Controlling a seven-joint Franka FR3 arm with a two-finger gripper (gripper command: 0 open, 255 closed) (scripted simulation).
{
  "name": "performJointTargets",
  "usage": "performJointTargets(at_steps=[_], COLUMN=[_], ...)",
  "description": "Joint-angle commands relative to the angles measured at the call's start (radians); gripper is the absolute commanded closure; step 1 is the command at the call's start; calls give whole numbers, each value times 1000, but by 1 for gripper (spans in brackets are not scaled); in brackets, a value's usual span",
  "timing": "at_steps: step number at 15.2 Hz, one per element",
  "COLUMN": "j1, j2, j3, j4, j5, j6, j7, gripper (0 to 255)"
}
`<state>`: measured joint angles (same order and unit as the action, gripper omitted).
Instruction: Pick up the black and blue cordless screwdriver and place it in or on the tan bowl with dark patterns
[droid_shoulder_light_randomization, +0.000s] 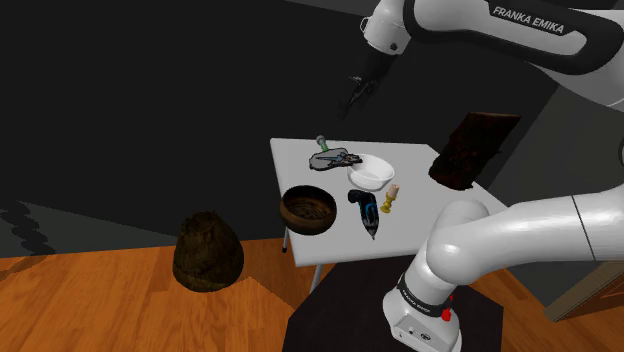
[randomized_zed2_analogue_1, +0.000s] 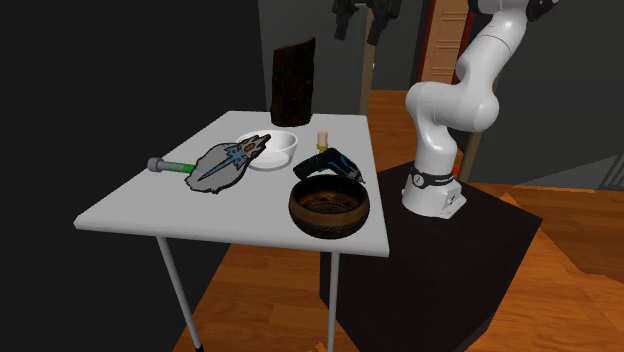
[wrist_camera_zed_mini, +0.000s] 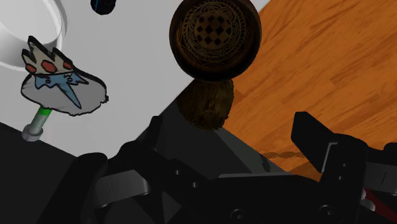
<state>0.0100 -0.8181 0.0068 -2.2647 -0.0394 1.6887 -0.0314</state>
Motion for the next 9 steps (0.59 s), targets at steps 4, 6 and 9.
performJointTargets(at_steps=[4,6,9], j1=[-27,-46,-77], j2=[-19,-29,-39], j3=[-3,-6,-12], j4=[-99,-161,-252], j5=[-26,-44,-73], j6=[59,98,158], j7=[23,39,64], gripper=[0,0,0])
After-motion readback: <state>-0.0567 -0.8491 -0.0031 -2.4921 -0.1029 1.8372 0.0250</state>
